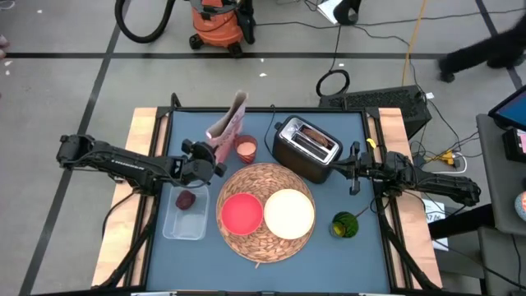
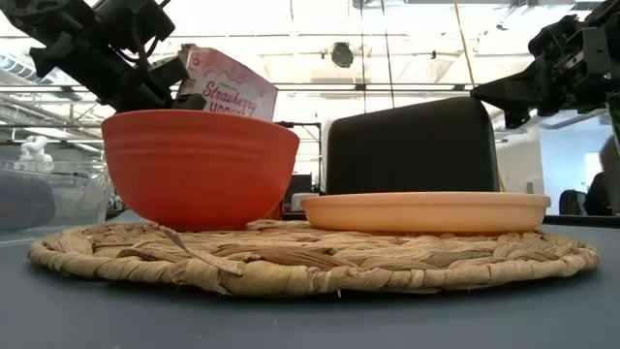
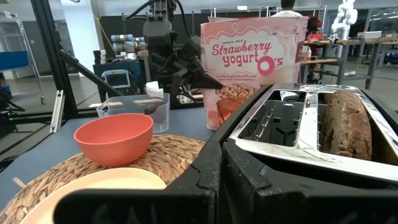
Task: Arrange a breakfast setting
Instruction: Pour the cereal from the cereal box into the orange bowl
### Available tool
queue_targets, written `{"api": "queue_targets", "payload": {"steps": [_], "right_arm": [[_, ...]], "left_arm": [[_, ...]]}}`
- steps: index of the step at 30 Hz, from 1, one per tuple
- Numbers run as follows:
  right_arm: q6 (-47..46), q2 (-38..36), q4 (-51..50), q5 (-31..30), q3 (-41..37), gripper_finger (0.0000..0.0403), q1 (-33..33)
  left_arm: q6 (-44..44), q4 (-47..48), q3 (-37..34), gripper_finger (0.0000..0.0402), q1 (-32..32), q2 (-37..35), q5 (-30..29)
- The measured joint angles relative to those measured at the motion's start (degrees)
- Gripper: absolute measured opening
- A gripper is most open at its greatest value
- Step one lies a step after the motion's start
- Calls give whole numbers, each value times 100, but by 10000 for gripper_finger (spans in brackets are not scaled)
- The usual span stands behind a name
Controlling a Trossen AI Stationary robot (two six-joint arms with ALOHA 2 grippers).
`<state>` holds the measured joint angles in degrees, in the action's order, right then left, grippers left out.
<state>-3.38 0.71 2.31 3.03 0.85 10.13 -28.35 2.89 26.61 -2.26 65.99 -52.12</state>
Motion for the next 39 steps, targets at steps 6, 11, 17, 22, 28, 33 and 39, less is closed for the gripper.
{"api": "queue_targets", "payload": {"steps": [6,11,17,22,28,33,39], "right_arm": [[0,0,2,0,1,13,0],[-10,0,2,2,1,13,0],[-380,0,7,1,1,13,0],[-690,2,102,2,1,13,0],[-708,2,688,2,-1,15,-2],[-1033,2,1282,-22,-1,38,0],[-1571,2,1771,-34,-1,118,0]], "left_arm": [[258,-2,-2,5,0,-336,-8],[493,-4,-2,5,0,-769,-37],[971,-6,-2,4,0,-1344,-48],[1369,-13,-2,4,0,-1817,-63],[1897,-319,-2,4,0,-2247,-66],[2571,-1050,-2,3,0,-2373,-69],[3126,-1788,-2,3,0,-2373,-68]]}}
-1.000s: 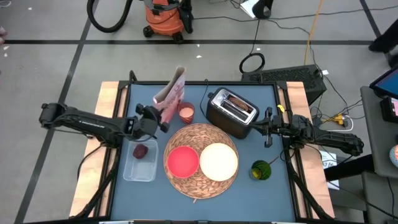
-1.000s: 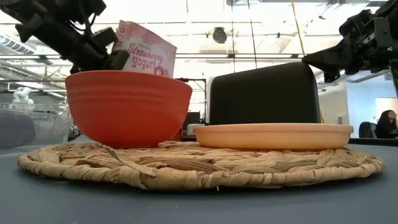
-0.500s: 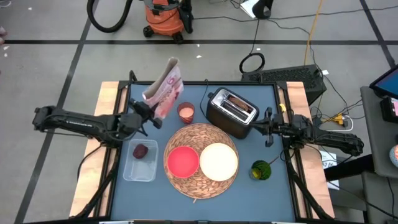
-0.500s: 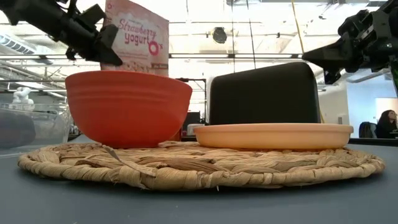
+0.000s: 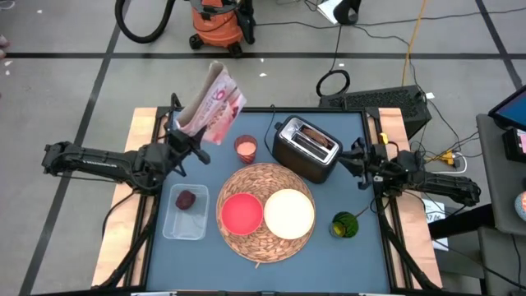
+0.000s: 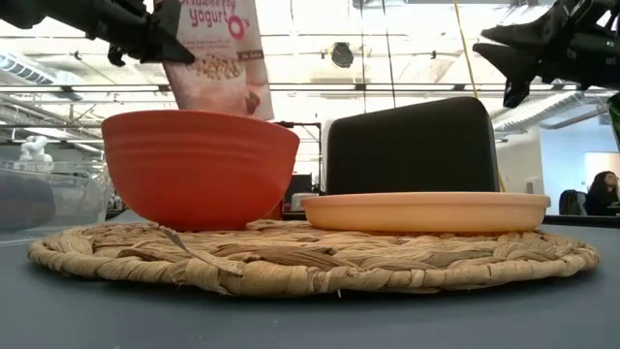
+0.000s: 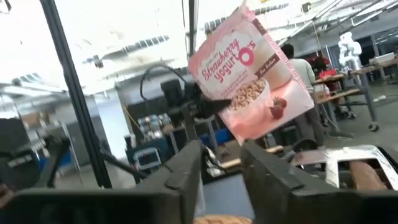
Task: Arrange a breakfast setting
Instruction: Pour the cereal from the cereal box into the orange bowl
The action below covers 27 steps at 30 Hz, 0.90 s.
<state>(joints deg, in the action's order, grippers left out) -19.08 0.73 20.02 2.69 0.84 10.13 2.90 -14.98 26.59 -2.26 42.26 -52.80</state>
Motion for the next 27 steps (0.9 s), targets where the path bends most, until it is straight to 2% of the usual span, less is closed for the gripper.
{"api": "queue_targets", "payload": {"steps": [7,12,16,22,27], "right_arm": [[-151,0,384,-12,0,238,0],[-191,0,713,-201,0,296,0],[-195,17,887,-545,0,314,0],[-570,298,1085,-589,0,314,2],[-543,886,2009,-589,1,314,1]], "left_arm": [[-44,-230,0,3,0,4,157],[-171,-364,0,3,-4,4,309],[-190,-672,0,3,0,23,697],[-321,-1084,0,3,-2,112,1257],[-497,-1359,4,3,0,235,1629]]}}
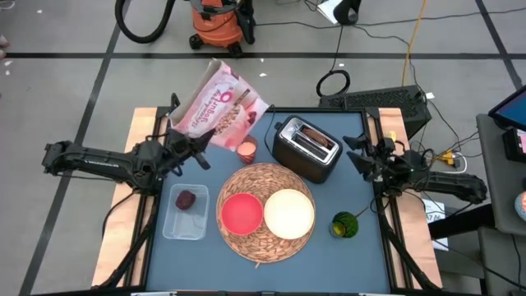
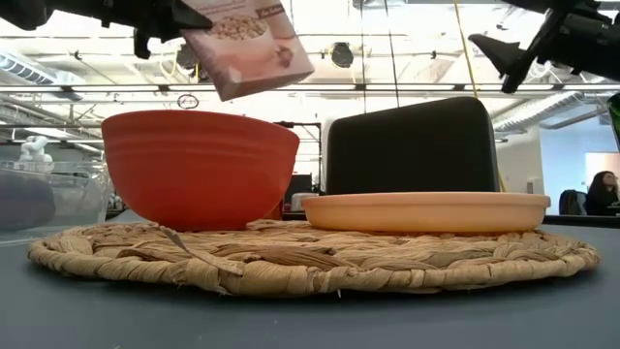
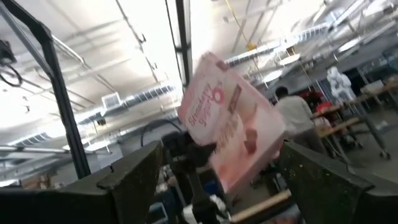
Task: Arrange a breakfast setting
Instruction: Pour the cereal from the cereal box into the orange bowl
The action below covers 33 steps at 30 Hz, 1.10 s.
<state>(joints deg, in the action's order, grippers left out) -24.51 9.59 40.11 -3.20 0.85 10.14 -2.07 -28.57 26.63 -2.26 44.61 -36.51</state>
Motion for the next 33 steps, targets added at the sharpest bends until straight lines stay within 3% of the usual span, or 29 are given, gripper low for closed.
{"api": "queue_targets", "payload": {"steps": [15,29,33], "right_arm": [[446,2508,730,22,955,313,-1],[549,4187,2405,42,1104,313,-28],[572,4656,2477,48,1406,313,-138]], "left_arm": [[-309,-1425,0,3,-9,824,843],[-461,-2575,0,3,-9,1429,1387],[-466,-2830,0,3,-9,1556,1412]]}}
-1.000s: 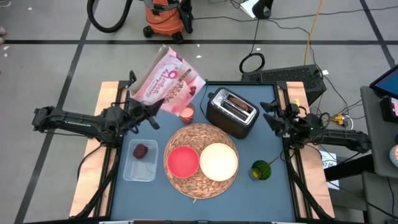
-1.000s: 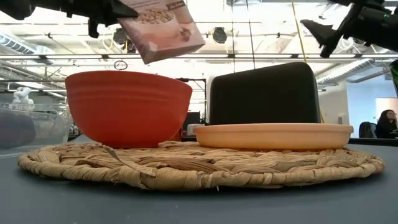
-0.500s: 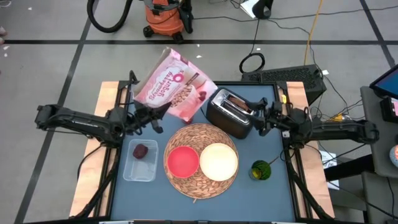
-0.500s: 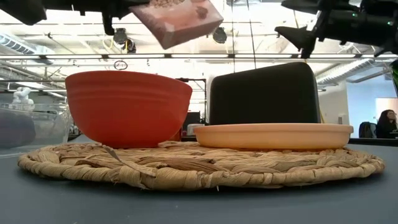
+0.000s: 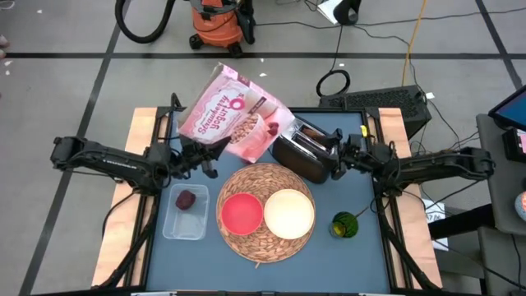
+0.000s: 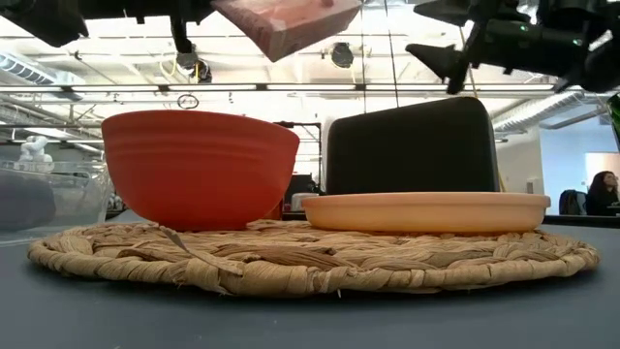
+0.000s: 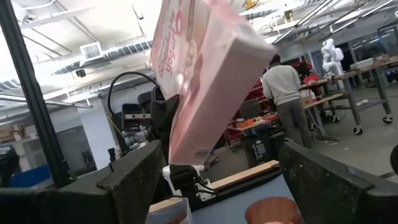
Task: Arrange a breakfast setting
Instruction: Pour the cereal from the cereal box into the orange bowl
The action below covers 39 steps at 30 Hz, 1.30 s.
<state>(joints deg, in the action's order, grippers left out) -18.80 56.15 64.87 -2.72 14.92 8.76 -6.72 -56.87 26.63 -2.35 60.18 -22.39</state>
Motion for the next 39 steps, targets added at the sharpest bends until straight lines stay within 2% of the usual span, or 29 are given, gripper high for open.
{"api": "queue_targets", "payload": {"steps": [9,16,25,35,39], "right_arm": [[47,1161,-83,198,1042,313,-101],[43,1901,-80,589,1638,313,-101],[43,2518,-74,1053,2249,313,-101],[43,3168,-36,1066,2786,313,-101],[86,3201,-47,1447,2944,313,-100]], "left_arm": [[-205,-220,0,3,4,66,259],[-217,-394,2,3,0,64,472],[-196,-397,2,3,0,64,463],[-201,-401,2,3,0,64,614],[-203,-403,3,3,1,64,616]]}}
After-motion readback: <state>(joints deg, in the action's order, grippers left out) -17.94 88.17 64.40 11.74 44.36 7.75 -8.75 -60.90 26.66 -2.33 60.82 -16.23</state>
